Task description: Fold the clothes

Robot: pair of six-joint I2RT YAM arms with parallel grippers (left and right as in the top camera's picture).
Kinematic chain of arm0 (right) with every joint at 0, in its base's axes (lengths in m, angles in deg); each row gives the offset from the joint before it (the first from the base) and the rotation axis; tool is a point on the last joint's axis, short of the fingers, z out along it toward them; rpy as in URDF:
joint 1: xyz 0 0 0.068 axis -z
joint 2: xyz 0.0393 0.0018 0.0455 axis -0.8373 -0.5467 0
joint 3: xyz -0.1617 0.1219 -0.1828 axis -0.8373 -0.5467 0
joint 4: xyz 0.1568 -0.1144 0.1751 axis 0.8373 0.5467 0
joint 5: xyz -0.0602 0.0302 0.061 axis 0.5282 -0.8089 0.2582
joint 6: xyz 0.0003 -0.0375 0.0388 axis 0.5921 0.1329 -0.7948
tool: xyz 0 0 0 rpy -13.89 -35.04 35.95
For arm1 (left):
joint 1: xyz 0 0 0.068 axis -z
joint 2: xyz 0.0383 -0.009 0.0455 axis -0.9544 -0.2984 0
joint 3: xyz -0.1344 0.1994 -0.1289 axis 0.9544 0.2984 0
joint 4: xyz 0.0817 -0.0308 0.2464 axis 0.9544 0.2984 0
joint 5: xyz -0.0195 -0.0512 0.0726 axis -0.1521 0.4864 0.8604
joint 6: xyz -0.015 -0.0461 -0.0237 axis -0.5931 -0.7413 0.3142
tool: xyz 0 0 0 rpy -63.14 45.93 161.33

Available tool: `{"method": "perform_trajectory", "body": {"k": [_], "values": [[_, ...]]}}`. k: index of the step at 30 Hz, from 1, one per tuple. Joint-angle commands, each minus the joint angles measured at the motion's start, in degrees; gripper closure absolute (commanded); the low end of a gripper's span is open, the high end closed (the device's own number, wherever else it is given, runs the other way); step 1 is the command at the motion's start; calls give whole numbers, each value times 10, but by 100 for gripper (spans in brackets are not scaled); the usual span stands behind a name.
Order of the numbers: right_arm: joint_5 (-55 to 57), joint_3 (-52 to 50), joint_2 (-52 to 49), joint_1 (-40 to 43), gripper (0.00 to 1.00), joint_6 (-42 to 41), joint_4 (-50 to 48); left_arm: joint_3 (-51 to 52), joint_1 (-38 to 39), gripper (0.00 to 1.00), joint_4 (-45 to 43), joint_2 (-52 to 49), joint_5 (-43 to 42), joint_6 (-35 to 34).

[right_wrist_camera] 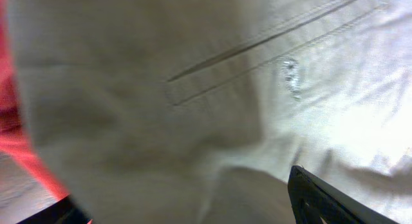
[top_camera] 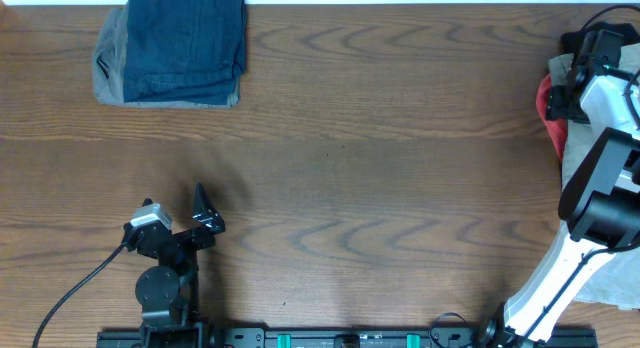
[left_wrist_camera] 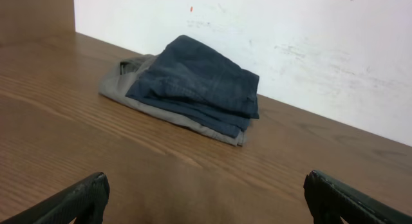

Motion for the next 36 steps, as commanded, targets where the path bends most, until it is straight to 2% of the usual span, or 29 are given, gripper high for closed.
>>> {"method": "perform_trajectory", "body": {"k": [1, 7, 19, 27, 33, 36], "values": [[35, 0, -12, 18, 20, 7, -2, 12, -3, 2, 21, 3, 5, 8], [34, 0, -15, 26, 24, 7, -7, 12, -3, 2, 21, 3, 5, 8], [28, 0, -52, 25, 21, 13, -15, 12, -3, 2, 21, 3, 5, 8], [27, 11, -39, 24, 22, -11, -19, 12, -3, 2, 21, 3, 5, 8], [-45, 20, -1, 24, 21, -23, -22, 12, -3, 2, 21, 3, 5, 8], [-45, 20, 2, 24, 19, -14, -17, 12, -3, 2, 21, 3, 5, 8]]}}
